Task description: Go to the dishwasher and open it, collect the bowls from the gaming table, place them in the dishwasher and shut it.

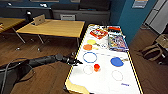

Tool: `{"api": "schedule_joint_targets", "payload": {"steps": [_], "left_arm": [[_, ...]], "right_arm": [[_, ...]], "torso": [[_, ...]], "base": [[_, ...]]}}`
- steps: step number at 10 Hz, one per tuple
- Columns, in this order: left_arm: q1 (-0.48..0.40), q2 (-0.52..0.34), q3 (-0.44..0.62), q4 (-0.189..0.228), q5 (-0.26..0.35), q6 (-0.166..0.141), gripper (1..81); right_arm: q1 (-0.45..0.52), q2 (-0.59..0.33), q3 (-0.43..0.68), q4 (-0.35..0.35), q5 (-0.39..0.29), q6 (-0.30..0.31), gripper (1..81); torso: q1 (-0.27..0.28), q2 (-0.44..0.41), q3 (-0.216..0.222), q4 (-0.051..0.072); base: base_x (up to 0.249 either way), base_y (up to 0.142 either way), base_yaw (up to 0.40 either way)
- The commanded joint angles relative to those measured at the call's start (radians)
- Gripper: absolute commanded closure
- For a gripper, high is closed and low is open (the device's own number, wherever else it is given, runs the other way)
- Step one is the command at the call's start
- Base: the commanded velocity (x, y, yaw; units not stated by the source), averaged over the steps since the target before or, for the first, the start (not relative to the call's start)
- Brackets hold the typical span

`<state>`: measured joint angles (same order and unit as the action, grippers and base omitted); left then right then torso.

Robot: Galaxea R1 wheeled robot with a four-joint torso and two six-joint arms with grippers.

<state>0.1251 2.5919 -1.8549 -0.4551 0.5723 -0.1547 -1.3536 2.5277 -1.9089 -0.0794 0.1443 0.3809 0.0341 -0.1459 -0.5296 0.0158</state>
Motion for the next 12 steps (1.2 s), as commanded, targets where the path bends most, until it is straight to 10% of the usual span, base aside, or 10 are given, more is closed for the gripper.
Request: {"api": "schedule_joint_targets", "payload": {"steps": [1,7,9,12], "left_arm": [[-0.201,0.08,-0.03,0.024,0.078,0.0,1.0],[-0.155,0.264,-0.182,0.09,0.084,-0.034,1.0],[-0.149,0.278,-0.233,0.085,0.08,-0.11,1.0],[-0.144,0.288,-0.271,0.085,0.077,-0.132,1.0]], "right_arm": [[0.024,0.002,0.027,-0.026,-0.071,-0.003,81.1],[0.029,0.016,0.015,-0.026,-0.072,-0.003,81.1],[0.032,0.025,0.001,-0.023,-0.074,-0.003,81.1],[0.044,0.053,-0.042,-0.023,-0.101,-0.003,81.1]], "torso": [[0.0,0.0,0.0,0.0],[0.001,0.0,0.0,0.0],[0.001,0.0,0.0,0.0],[0.001,0.0,-0.048,0.0]], "base": [[0.0,0.0,0.0],[0.0,0.0,0.0],[0.0,0.0,0.0],[0.0,0.0,0.0]]}}
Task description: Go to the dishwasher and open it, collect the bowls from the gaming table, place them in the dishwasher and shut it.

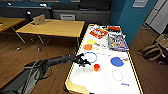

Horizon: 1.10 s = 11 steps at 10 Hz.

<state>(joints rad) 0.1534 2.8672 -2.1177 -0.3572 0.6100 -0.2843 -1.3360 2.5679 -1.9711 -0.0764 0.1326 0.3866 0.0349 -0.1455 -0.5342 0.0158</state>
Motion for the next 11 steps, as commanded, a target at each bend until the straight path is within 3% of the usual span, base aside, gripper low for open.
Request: {"api": "schedule_joint_targets", "payload": {"steps": [1,3,4,7,11], "left_arm": [[-0.171,0.021,-0.027,-0.011,0.039,-0.003,1.0],[-0.171,0.04,-0.051,-0.009,0.042,-0.001,1.0],[-0.171,0.046,-0.051,-0.009,0.042,-0.001,1.0],[-0.176,0.078,-0.059,-0.012,0.033,-0.001,1.0],[-0.195,0.176,-0.151,-0.014,0.037,-0.003,1.0]], "right_arm": [[0.03,0.017,0.02,-0.028,-0.091,-0.009,81.1],[0.034,0.017,0.022,-0.029,-0.102,-0.009,81.1],[0.034,0.017,0.022,-0.031,-0.102,-0.009,81.1],[0.036,0.019,0.019,-0.034,-0.103,-0.009,81.1],[0.034,0.024,0.017,-0.036,-0.103,-0.011,81.1]], "torso": [[0.0,0.0,-0.066,0.0],[0.0,0.0,-0.098,0.0],[0.0,0.0,-0.064,0.0],[0.001,0.001,-0.082,0.0],[0.001,0.001,-0.082,0.0]], "base": [[0.0,0.0,0.0],[0.0,0.0,0.0],[0.0,0.0,0.0],[0.0,0.0,0.0],[0.0,0.0,0.0]]}}
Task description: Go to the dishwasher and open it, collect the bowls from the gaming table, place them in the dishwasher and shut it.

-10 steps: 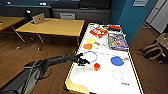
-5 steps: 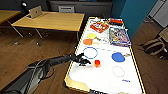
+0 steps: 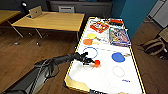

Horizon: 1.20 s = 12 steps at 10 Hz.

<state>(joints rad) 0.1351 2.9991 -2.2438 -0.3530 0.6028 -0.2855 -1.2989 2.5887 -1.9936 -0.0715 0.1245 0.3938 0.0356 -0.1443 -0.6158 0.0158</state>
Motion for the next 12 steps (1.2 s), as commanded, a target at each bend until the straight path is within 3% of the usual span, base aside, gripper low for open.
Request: {"api": "schedule_joint_targets", "payload": {"steps": [1,4,7,12], "left_arm": [[-0.194,0.063,-0.045,-0.02,0.049,-0.001,1.0],[-0.22,0.083,-0.053,-0.024,0.054,-0.006,1.0],[-0.214,0.087,-0.057,-0.014,0.054,-0.055,1.0],[-0.165,0.089,-0.063,0.002,0.054,-0.057,1.0]], "right_arm": [[-0.003,0.004,0.038,-0.042,-0.095,-0.021,81.1],[-0.006,0.007,0.04,-0.042,-0.095,-0.026,81.1],[-0.006,0.01,0.036,-0.042,-0.095,-0.029,81.1],[-0.003,0.012,0.033,-0.044,-0.095,-0.029,81.1]], "torso": [[0.0,0.0,0.0,0.0],[0.0,0.0,0.0,0.0],[0.0,0.0,0.0,0.0],[0.0,0.0,0.0,0.0]], "base": [[0.0,0.0,0.0],[0.0,0.0,0.0],[0.0,0.0,0.0],[0.0,0.0,0.0]]}}
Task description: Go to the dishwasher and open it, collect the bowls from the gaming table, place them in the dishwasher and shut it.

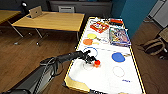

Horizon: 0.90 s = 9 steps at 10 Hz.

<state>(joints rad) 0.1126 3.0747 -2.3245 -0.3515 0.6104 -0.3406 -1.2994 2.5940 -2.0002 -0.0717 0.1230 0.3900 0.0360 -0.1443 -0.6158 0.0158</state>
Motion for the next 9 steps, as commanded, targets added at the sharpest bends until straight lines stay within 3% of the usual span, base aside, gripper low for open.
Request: {"api": "schedule_joint_targets", "payload": {"steps": [1,5,7,9], "left_arm": [[-0.132,0.013,0.017,0.003,0.048,-0.001,1.0],[-0.103,0.017,0.008,0.012,0.043,-0.003,1.0],[-0.103,0.024,-0.007,0.011,0.04,-0.095,1.0],[-0.098,0.04,-0.015,0.012,0.04,-0.101,1.0]], "right_arm": [[-0.002,0.008,0.04,-0.043,-0.094,-0.025,81.1],[0.002,0.016,0.034,-0.043,-0.094,-0.025,81.1],[0.002,0.017,0.035,-0.043,-0.094,-0.025,81.1],[0.002,0.017,0.034,-0.043,-0.094,-0.025,81.1]], "torso": [[0.0,0.0,0.0,0.0],[0.0,0.0,0.0,0.0],[0.0,0.0,0.0,0.0],[0.0,0.0,0.0,0.0]], "base": [[0.0,0.0,0.0],[0.0,0.0,0.0],[0.0,0.0,0.0],[0.0,0.0,0.0]]}}
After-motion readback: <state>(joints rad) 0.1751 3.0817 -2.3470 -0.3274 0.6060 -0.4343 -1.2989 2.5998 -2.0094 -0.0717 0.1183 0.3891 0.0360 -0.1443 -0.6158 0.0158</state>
